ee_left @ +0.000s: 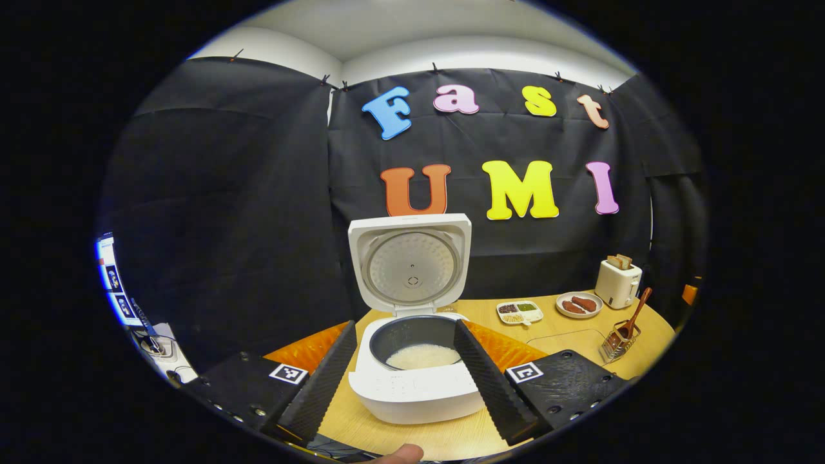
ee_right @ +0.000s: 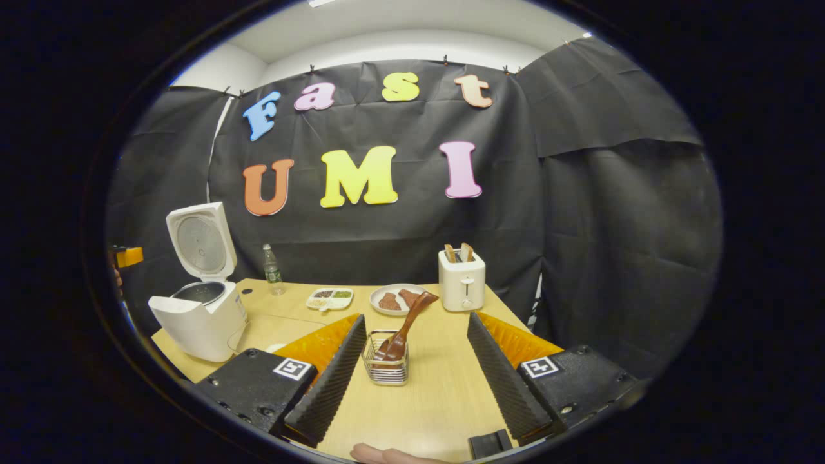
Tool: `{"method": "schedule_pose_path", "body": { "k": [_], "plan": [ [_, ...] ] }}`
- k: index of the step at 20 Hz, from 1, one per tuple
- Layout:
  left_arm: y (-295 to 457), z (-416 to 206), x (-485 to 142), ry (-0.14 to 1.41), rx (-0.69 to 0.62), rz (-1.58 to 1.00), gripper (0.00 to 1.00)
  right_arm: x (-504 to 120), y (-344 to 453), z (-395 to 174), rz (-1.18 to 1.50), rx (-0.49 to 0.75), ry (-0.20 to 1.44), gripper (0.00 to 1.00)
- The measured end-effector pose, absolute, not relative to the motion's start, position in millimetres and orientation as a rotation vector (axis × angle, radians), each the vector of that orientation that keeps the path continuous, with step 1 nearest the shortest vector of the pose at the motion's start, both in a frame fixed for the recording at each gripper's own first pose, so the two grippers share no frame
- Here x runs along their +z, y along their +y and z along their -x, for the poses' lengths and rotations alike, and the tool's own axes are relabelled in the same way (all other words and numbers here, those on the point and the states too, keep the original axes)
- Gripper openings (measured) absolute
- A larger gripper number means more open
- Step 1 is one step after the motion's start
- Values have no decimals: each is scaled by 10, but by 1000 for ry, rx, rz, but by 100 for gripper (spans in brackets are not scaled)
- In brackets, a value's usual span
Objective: Close the left gripper, press the button to open the rice cooker; take a wooden spoon from the chopstick holder with the right hand, scoop a spoonful of rice and pour it into the rice cooker, then put the wooden spoon back into the chopstick holder.
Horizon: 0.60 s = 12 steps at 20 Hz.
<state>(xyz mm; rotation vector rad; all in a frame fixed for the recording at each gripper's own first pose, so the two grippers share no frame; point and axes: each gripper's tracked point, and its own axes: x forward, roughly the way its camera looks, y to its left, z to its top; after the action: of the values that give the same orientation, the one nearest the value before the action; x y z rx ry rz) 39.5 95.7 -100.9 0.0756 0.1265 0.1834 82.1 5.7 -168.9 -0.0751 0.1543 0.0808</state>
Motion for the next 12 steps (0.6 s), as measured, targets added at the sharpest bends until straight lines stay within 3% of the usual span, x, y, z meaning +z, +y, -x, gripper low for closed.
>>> {"method": "schedule_pose_path", "body": {
  "k": [12],
  "plan": [
    [567,466,-917,33,86,-120,96,-2335,74,-1688,-17,110,271,100]
  ]
}}
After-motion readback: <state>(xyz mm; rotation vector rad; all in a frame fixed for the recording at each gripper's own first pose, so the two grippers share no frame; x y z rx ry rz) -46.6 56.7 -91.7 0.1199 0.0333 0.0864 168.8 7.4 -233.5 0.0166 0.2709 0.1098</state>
